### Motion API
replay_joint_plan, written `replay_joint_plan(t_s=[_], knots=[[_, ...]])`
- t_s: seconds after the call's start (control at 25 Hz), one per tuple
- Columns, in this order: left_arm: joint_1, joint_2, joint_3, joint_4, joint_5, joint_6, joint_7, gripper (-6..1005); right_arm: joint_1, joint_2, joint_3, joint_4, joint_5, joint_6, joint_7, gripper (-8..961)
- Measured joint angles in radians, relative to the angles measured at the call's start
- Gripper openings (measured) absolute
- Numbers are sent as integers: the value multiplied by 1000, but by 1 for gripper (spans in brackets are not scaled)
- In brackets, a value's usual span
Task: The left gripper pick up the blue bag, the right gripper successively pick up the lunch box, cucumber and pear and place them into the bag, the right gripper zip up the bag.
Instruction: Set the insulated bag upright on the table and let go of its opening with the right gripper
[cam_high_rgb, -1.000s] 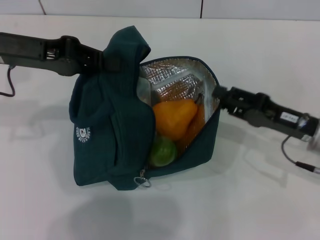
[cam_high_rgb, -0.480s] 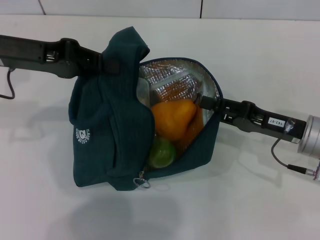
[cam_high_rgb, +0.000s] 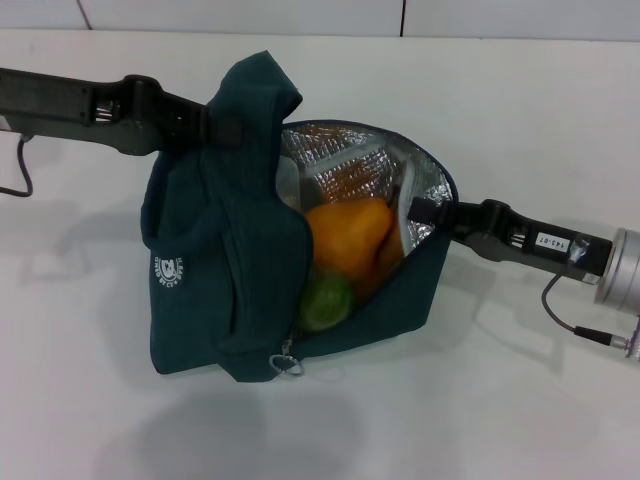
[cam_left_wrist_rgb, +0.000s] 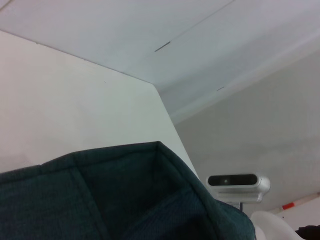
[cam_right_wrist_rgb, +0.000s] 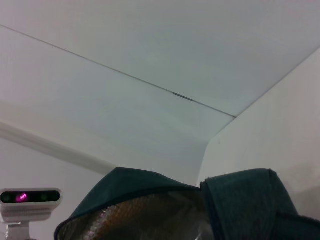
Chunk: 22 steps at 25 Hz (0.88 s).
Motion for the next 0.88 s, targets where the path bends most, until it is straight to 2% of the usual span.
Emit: replay_joint_plan(t_s=[0.16, 0.36, 0.56, 0.8, 0.88], knots=[[0, -2, 0, 0, 0, 1, 0, 43, -8, 0, 7, -28, 1, -5, -26, 103], [3, -8, 0, 0, 0, 8, 0, 43, -26, -6, 22, -82, 4, -55, -76, 17], [-2, -10, 2, -2, -5, 38, -11, 44, -51, -25, 126, -102, 9, -168, -119, 17], [-44, -13, 3, -72, -22, 71, -18, 44, -85, -73, 202, -154, 13, -288, -114, 17], [-57, -20, 10, -92, -22, 71, -9, 43, -93, -83, 222, -169, 13, -310, -105, 17]])
